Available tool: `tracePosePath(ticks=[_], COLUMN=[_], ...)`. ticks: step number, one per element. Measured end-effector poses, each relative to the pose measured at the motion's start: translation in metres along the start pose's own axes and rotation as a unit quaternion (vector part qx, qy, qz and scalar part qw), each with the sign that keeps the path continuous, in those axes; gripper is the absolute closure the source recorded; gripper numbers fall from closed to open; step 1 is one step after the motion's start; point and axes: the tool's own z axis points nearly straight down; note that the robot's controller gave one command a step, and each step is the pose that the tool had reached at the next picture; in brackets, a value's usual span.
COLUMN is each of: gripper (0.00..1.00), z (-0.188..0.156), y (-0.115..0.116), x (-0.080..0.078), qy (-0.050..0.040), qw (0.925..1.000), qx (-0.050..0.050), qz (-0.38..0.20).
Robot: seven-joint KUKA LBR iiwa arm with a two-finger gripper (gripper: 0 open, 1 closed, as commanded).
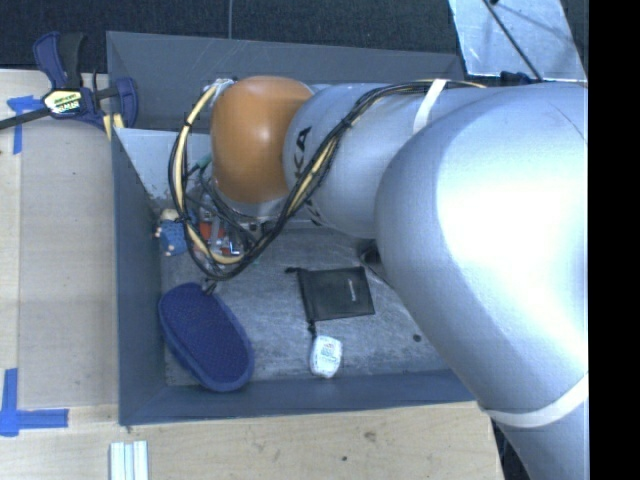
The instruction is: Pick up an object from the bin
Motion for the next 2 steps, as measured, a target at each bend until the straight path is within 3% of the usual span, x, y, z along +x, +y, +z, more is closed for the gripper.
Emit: tracePosePath(ticks=[1,2], gripper=[1.0,1.0], z=[0.0,-0.139], y=[-0.002,0.007], x=[-0.001,0.036], qy=[-0.0005,-0.0024], qw=[1.0,1.0], qx=[0.0,-0.001], qz=[0.001,0.008])
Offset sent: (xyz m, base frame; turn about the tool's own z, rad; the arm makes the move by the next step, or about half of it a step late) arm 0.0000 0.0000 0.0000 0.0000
